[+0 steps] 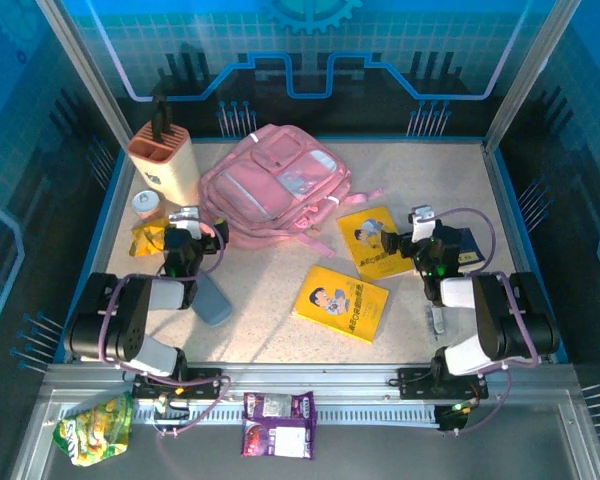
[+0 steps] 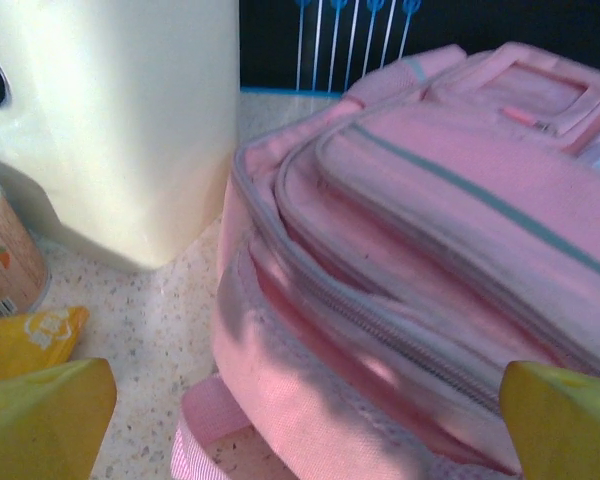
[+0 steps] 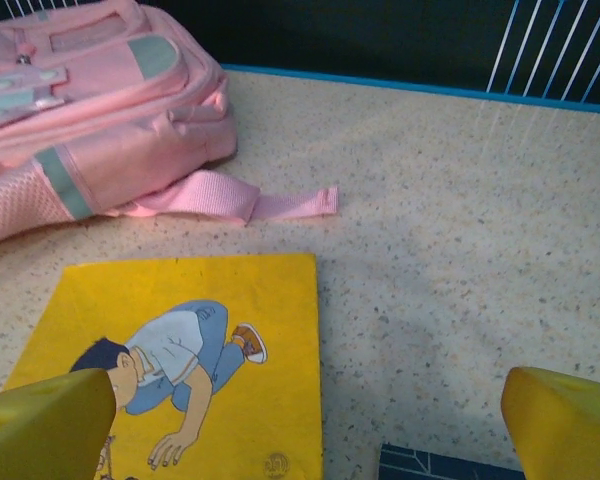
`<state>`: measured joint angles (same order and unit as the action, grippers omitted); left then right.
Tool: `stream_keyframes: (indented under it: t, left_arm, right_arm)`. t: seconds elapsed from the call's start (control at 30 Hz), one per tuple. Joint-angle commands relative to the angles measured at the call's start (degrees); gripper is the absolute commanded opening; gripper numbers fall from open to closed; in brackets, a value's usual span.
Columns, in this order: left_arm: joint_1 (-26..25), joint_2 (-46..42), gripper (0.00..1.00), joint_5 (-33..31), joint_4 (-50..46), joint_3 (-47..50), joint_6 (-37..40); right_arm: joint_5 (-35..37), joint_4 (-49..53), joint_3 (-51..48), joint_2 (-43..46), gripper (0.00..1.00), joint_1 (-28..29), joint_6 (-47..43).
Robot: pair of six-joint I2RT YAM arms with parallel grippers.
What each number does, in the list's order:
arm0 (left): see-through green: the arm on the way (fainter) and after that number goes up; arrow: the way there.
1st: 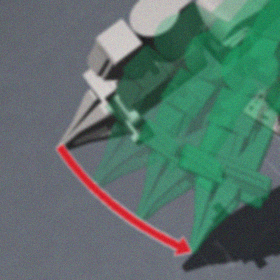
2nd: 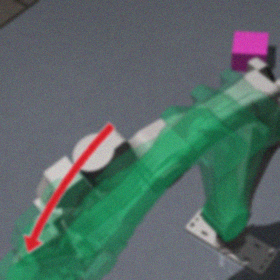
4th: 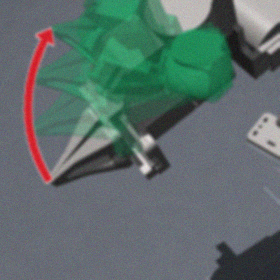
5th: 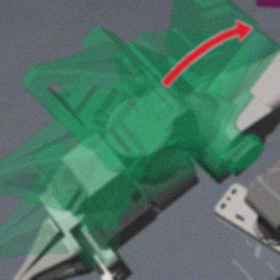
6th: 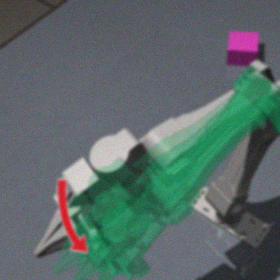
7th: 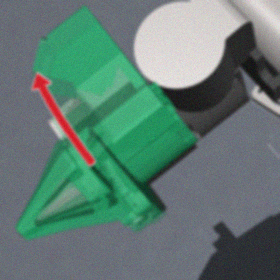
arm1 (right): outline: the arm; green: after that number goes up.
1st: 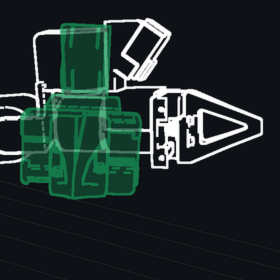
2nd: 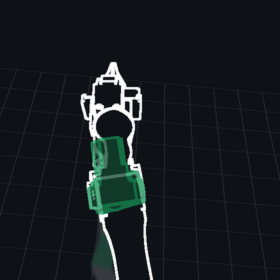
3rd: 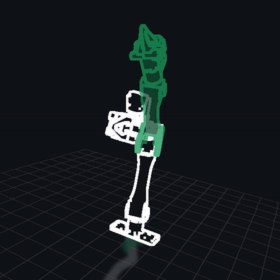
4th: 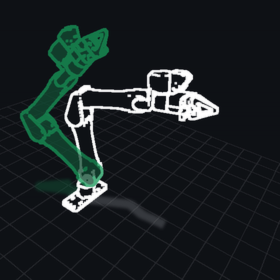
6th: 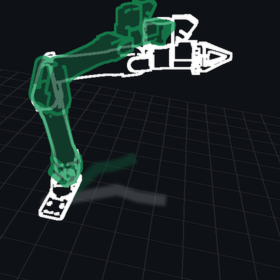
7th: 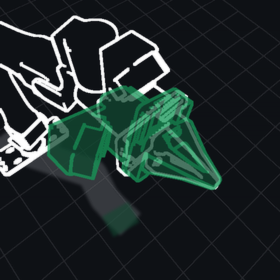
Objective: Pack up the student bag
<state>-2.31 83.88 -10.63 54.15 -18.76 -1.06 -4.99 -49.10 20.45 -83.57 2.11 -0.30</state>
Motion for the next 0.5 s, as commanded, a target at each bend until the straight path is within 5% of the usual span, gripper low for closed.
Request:
stream_keyframes:
  t: [0.0, 0.27, 0.4, 0.47]
  left_arm:
    - [0.5, -4.7, 0.99, 1.1, -1.0, 1.3, 1.1]
    - [0.4, -19.9, 0.99, 5.3, -20.4, -2.5, -0.5]
    - [0.5, -27.5, 0.99, 2.4, -28.5, -4.9, -6.8]
    - [0.5, -31.0, 0.99, 2.8, -33.8, -6.7, -9.7]
  right_arm:
    - [-0.6, 3.8, 0.8, 4.7, 1.0, -0.7, -0.3]
    - [1.0, 31.1, 10.6, 16.7, 1.0, -1.3, 5.8]
    - [6.2, 43.5, 16.1, 20.8, 1.0, -2.1, 22.7]
    - [2.4, 46.6, 17.5, 22.1, 1.0, -4.0, 24.2]
